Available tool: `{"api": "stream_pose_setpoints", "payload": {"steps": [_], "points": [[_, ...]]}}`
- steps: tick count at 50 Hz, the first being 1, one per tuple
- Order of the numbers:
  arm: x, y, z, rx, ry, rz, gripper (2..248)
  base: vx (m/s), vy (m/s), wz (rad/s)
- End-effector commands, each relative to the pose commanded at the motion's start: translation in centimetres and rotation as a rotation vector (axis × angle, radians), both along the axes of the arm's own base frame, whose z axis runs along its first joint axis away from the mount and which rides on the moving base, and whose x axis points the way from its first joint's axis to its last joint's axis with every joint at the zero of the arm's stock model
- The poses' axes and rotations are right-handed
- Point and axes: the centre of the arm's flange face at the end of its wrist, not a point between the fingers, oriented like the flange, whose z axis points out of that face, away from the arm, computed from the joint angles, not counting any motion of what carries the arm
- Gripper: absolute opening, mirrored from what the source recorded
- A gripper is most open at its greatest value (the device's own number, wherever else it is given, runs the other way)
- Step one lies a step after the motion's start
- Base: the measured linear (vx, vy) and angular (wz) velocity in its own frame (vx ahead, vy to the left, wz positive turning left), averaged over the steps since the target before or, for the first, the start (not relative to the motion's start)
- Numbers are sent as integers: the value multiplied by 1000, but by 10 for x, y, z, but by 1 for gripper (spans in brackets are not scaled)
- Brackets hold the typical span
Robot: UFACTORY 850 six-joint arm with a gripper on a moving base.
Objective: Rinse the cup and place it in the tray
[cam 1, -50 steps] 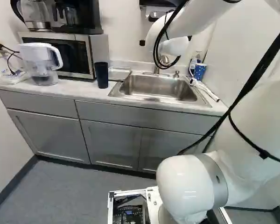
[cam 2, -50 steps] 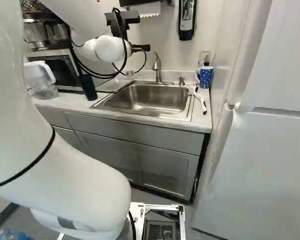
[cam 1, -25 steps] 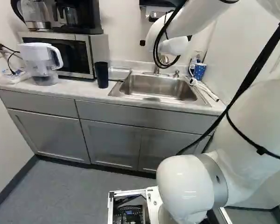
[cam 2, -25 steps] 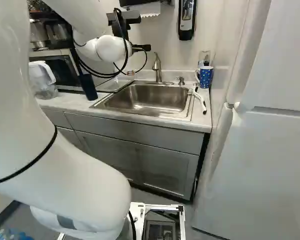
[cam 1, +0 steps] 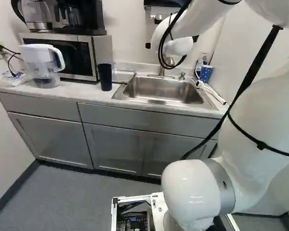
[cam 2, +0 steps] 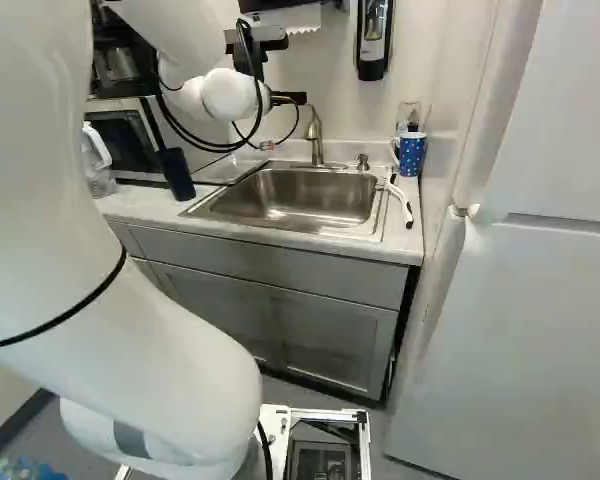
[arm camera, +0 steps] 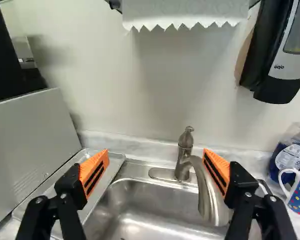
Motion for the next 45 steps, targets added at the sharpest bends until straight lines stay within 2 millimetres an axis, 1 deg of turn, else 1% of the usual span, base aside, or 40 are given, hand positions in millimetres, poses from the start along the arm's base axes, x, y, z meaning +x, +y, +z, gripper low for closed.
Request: {"api": "stream_pose_setpoints", "payload": {"steps": [45], "points": [[39,-12,0,0,1,-21,247,0,0,0]]}}
